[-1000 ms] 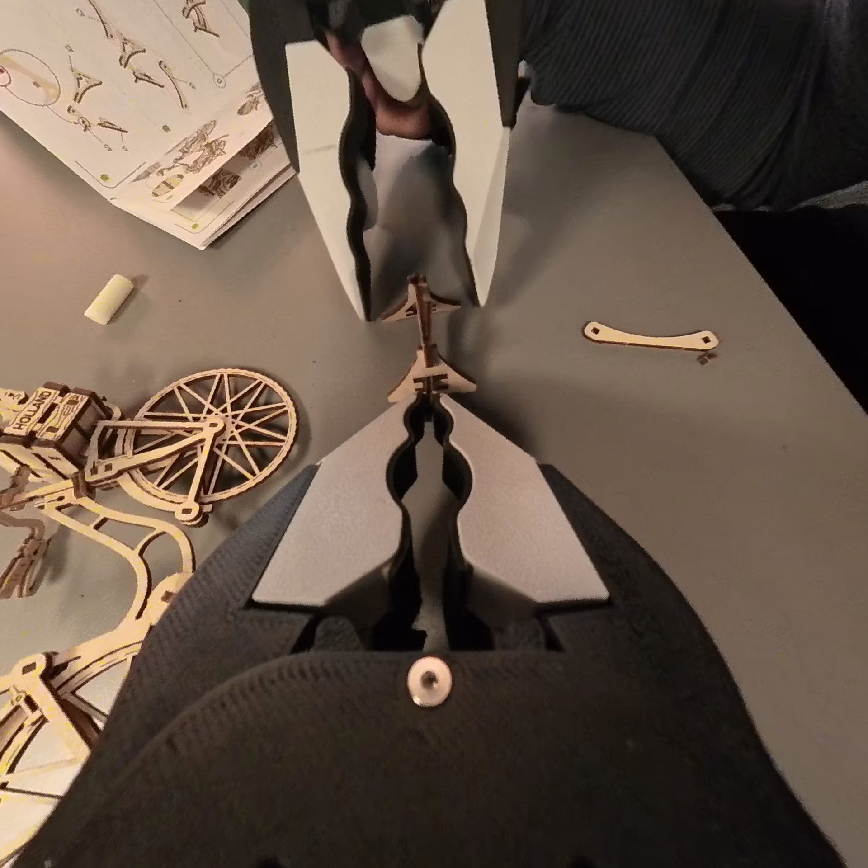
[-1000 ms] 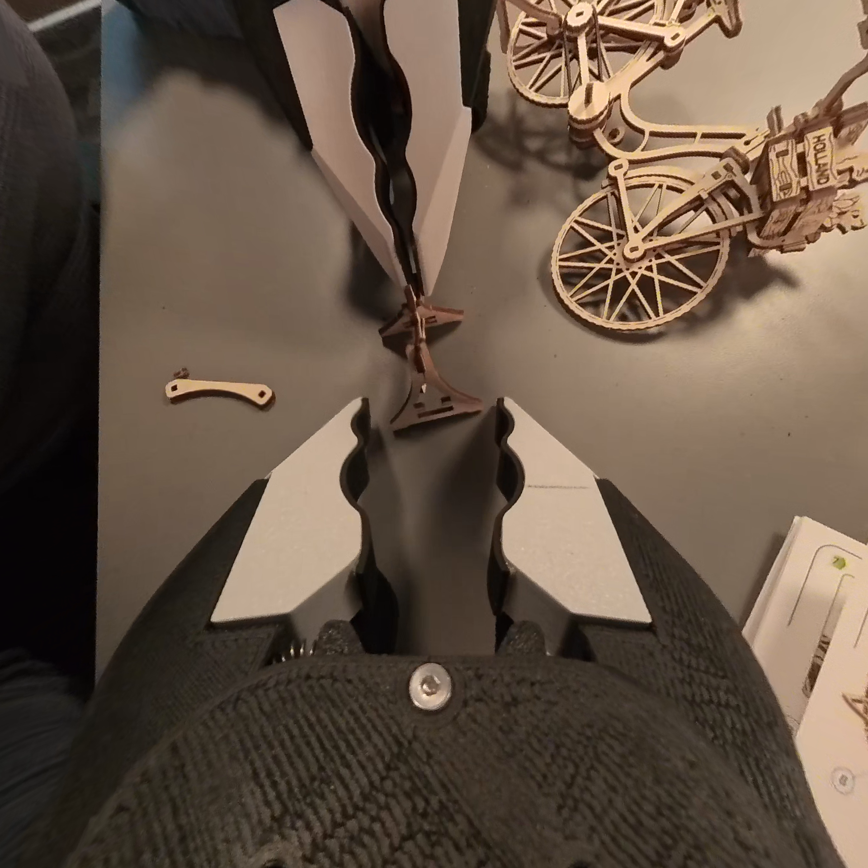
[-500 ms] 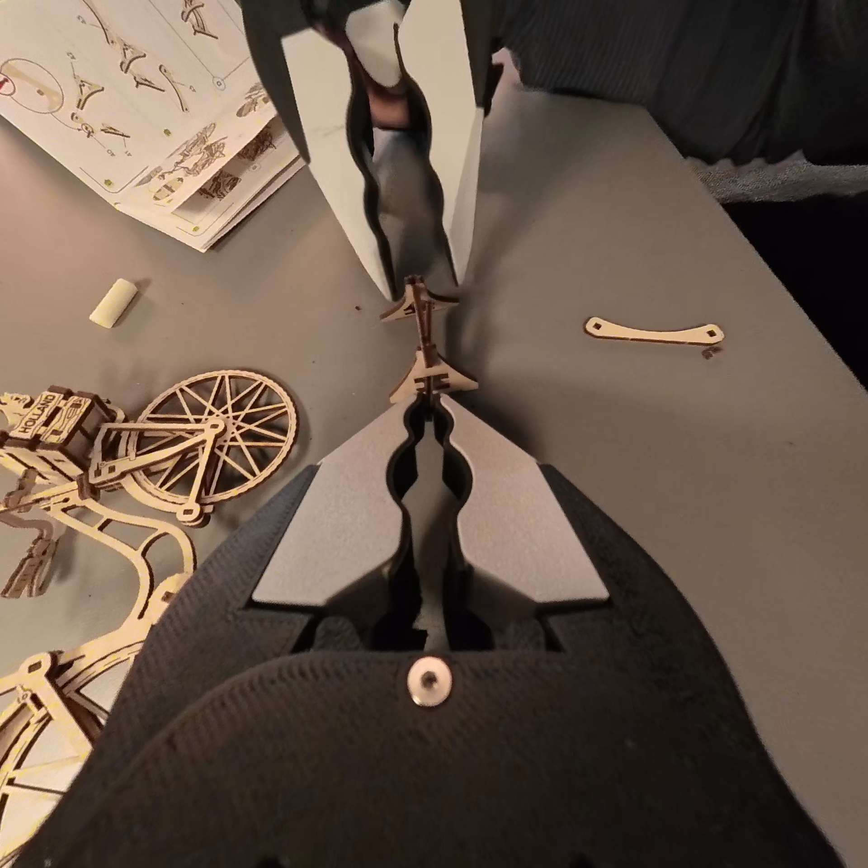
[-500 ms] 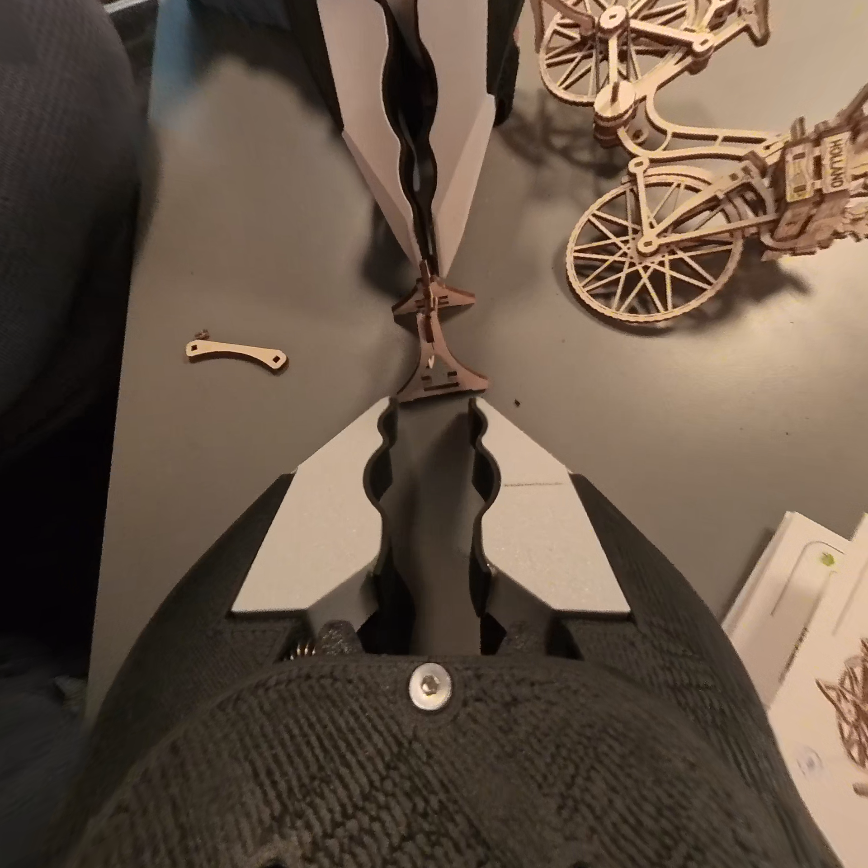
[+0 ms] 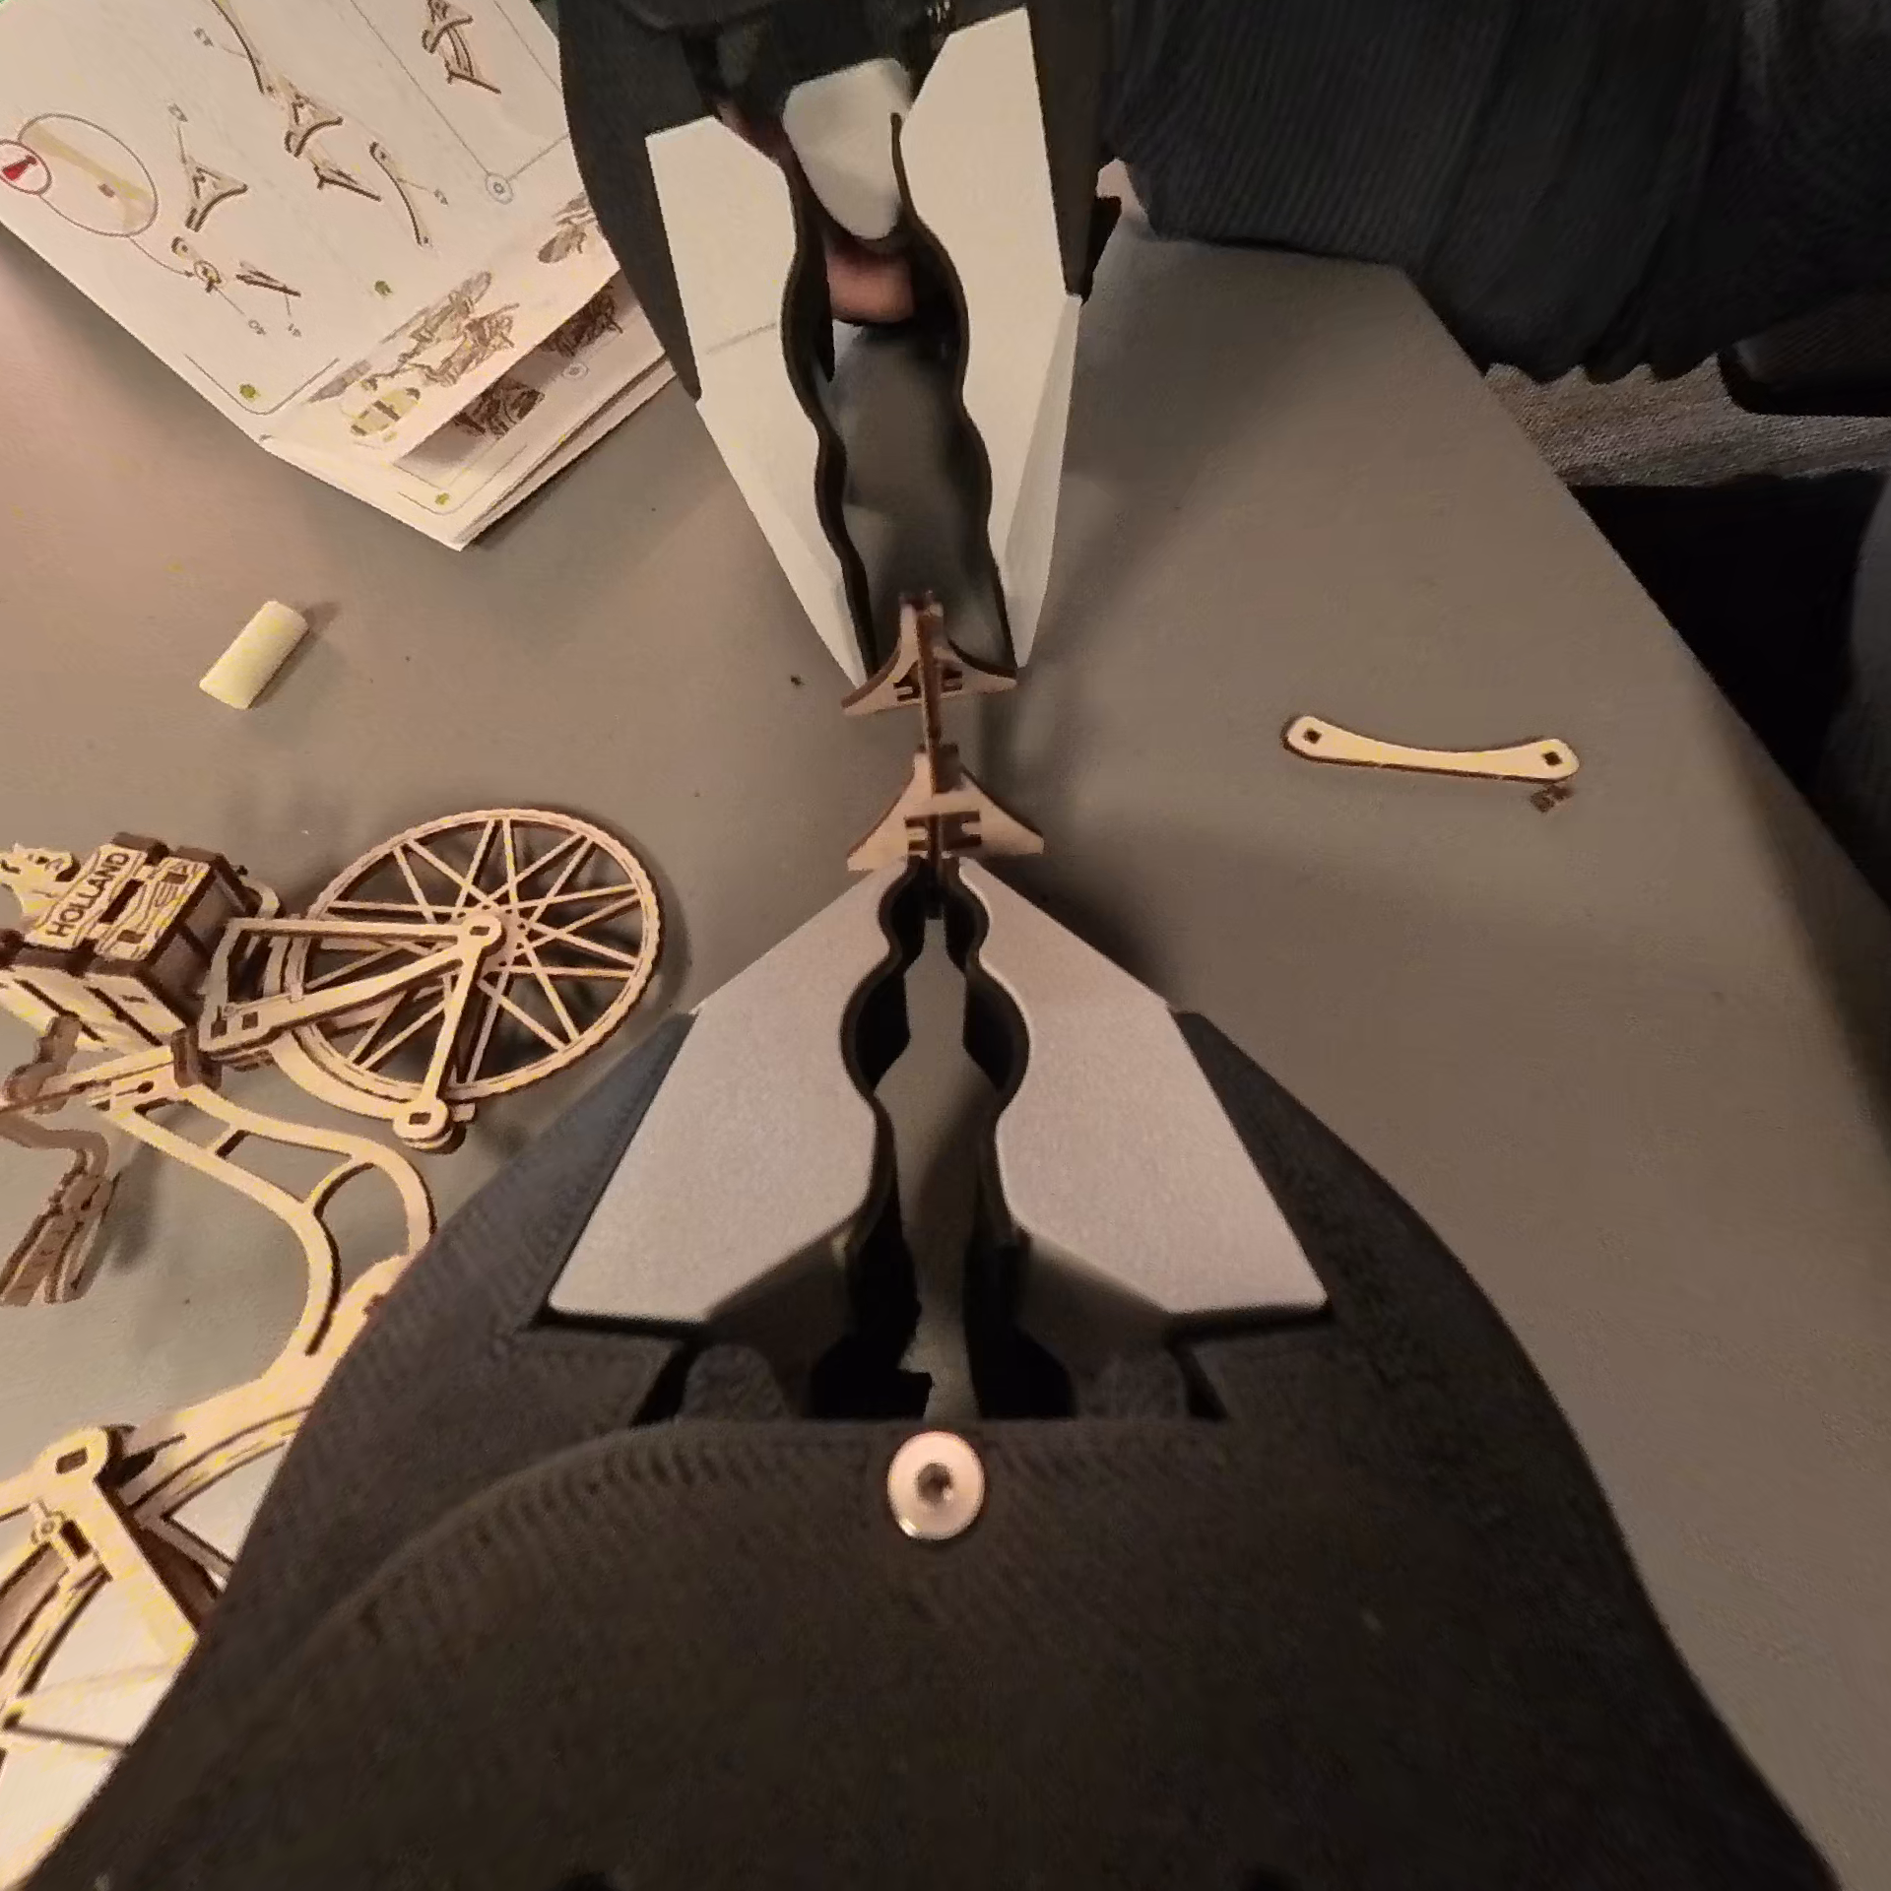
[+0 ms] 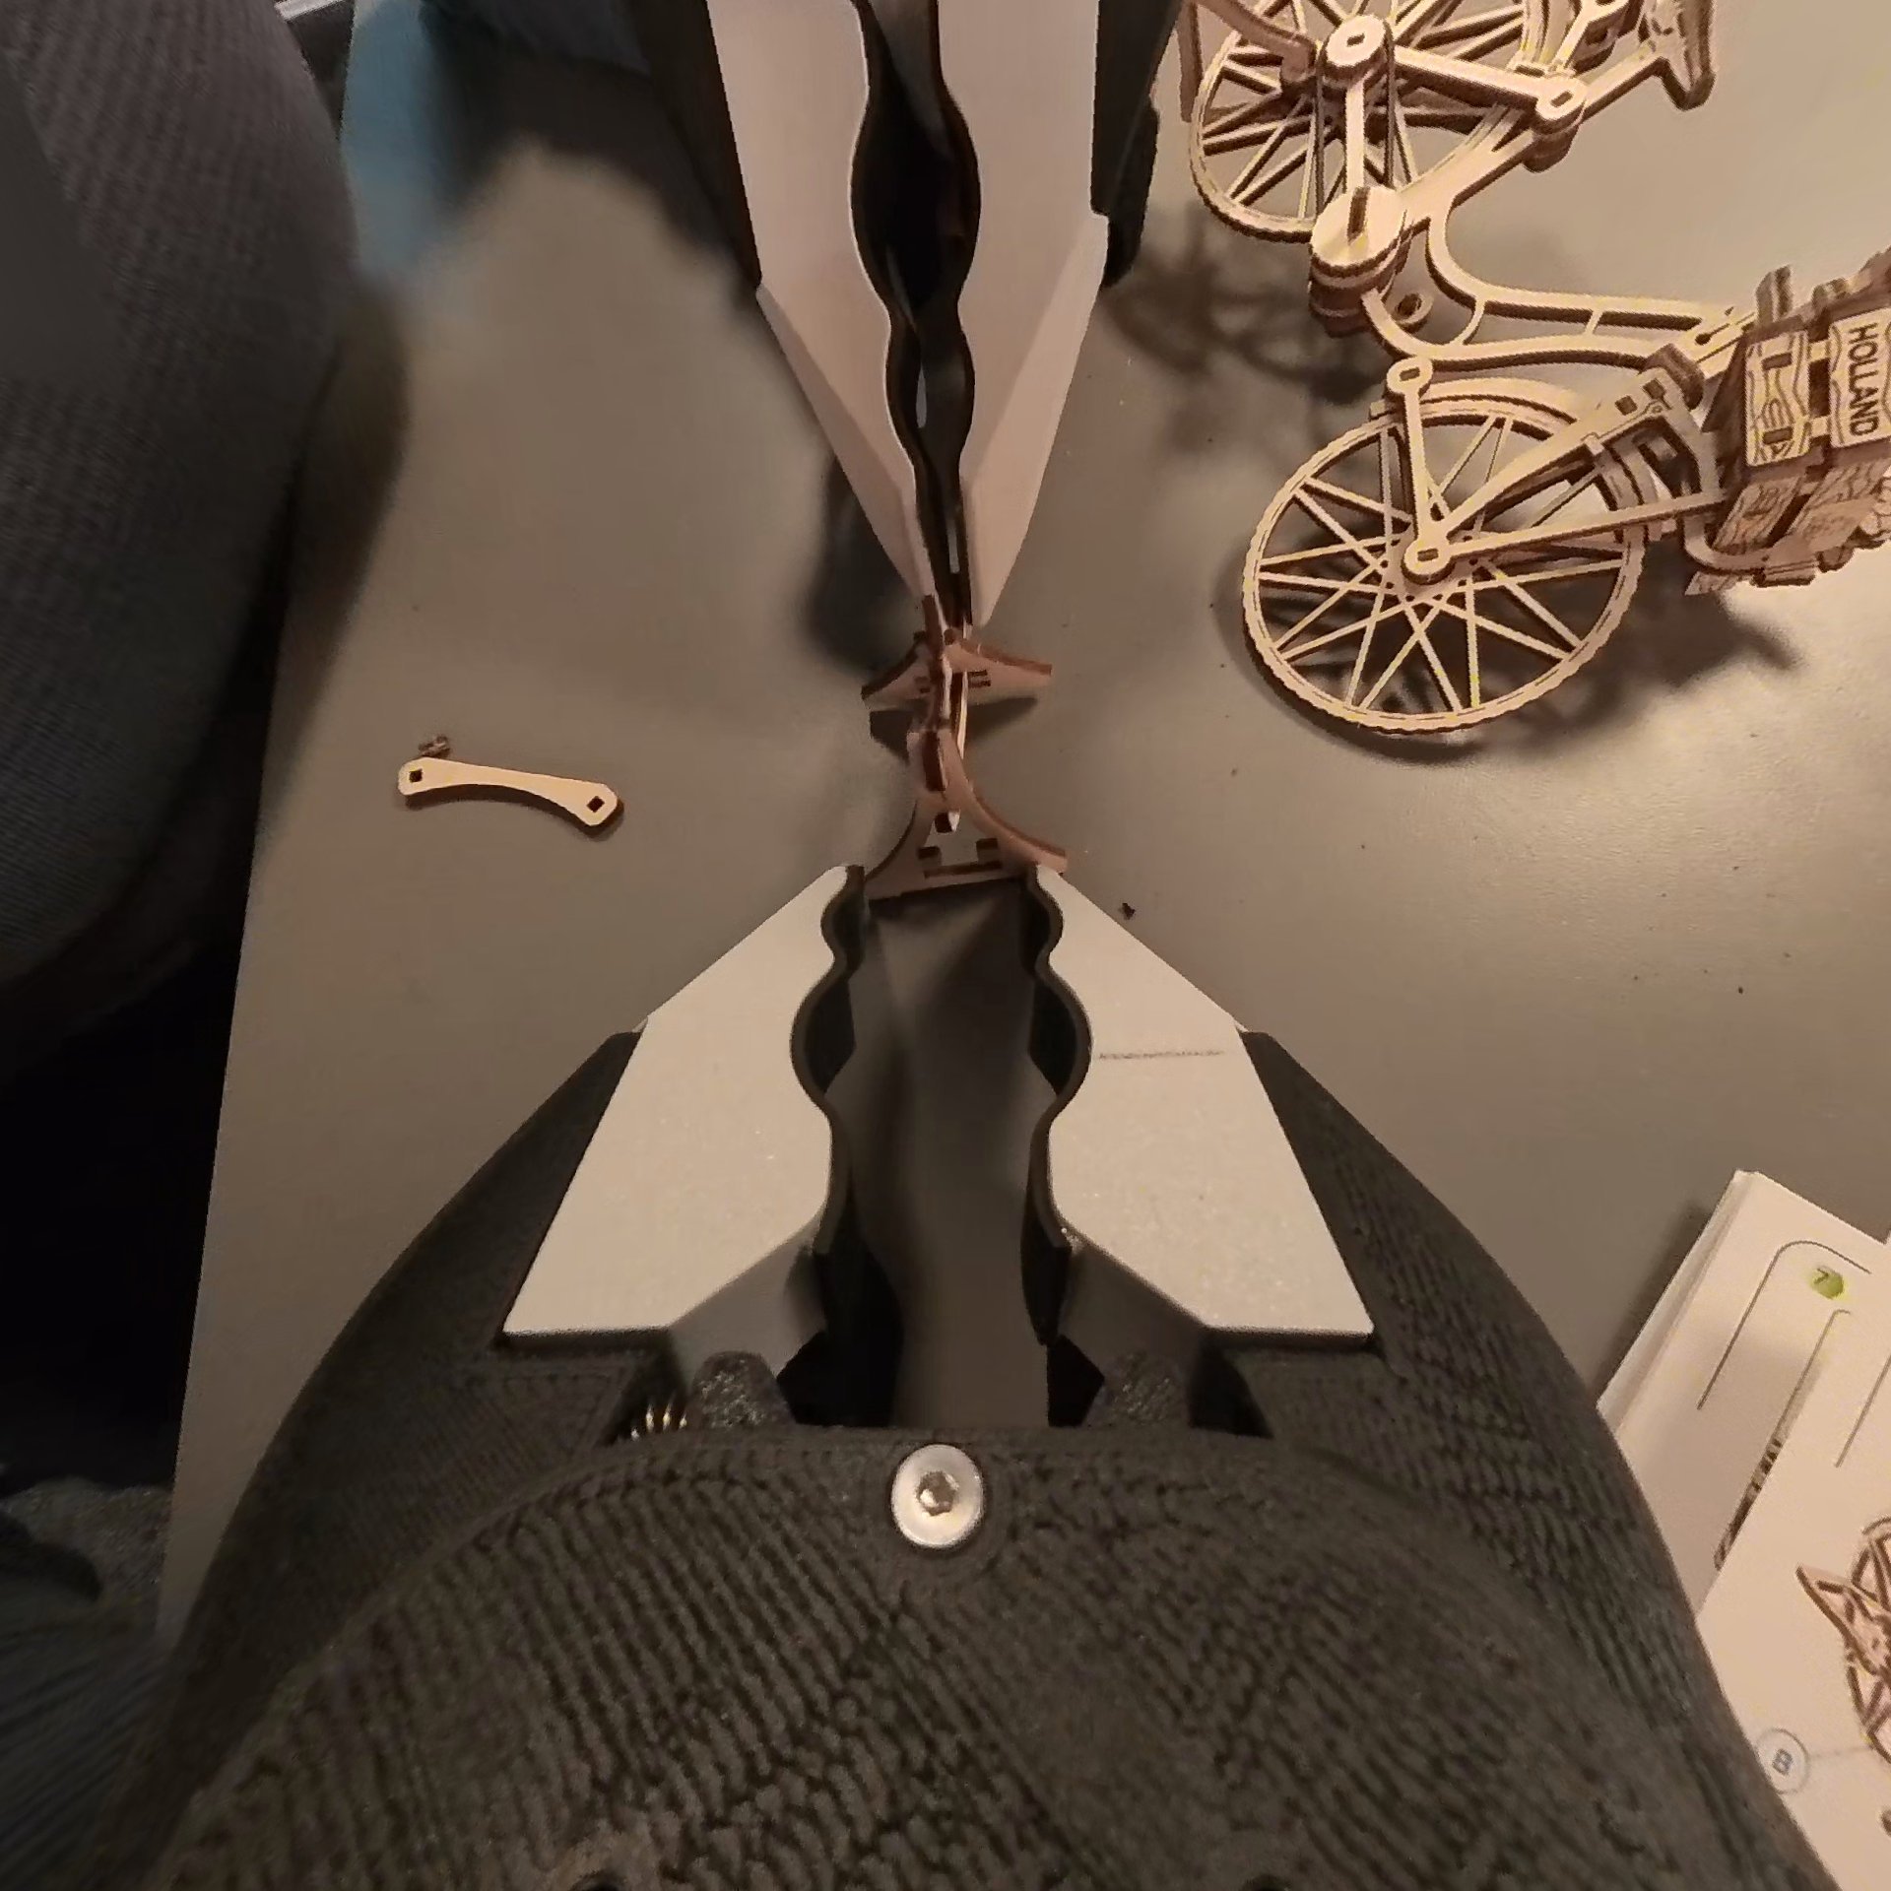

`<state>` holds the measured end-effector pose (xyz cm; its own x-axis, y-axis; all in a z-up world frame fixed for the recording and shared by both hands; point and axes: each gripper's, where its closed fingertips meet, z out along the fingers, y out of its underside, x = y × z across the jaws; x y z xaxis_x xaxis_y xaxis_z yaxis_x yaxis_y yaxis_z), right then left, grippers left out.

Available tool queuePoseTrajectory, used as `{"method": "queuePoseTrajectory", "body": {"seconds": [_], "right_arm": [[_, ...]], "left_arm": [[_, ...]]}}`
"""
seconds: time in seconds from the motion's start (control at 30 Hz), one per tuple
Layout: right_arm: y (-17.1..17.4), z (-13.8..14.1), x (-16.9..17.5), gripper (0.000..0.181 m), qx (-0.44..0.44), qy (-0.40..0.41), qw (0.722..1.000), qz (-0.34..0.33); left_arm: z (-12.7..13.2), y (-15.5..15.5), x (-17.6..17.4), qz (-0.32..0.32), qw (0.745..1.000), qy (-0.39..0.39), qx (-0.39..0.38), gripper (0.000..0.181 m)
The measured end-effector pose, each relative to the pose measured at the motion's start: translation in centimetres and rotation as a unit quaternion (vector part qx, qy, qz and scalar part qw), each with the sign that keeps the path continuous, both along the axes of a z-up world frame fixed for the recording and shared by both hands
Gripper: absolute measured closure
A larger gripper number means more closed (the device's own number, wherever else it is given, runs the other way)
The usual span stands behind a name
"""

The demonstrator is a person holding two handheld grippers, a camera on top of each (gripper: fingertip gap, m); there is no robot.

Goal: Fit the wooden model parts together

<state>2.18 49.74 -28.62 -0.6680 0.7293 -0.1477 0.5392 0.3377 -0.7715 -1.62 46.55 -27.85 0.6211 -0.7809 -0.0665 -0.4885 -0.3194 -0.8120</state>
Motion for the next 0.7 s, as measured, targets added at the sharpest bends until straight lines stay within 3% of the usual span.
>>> {"method": "queuePoseTrajectory", "body": {"seconds": [0.5,0.7], "right_arm": [[0.13,-0.08,-0.08,0.153,0.004,-0.001,1.000,-0.009],[0.11,0.57,0.13,0.163,-0.011,0.010,1.000,-0.005]], "left_arm": [[-0.35,0.45,0.58,-0.012,1.000,0.008,-0.008,0.179],[-0.54,0.41,0.65,-0.015,1.000,0.015,-0.011,0.179]]}}
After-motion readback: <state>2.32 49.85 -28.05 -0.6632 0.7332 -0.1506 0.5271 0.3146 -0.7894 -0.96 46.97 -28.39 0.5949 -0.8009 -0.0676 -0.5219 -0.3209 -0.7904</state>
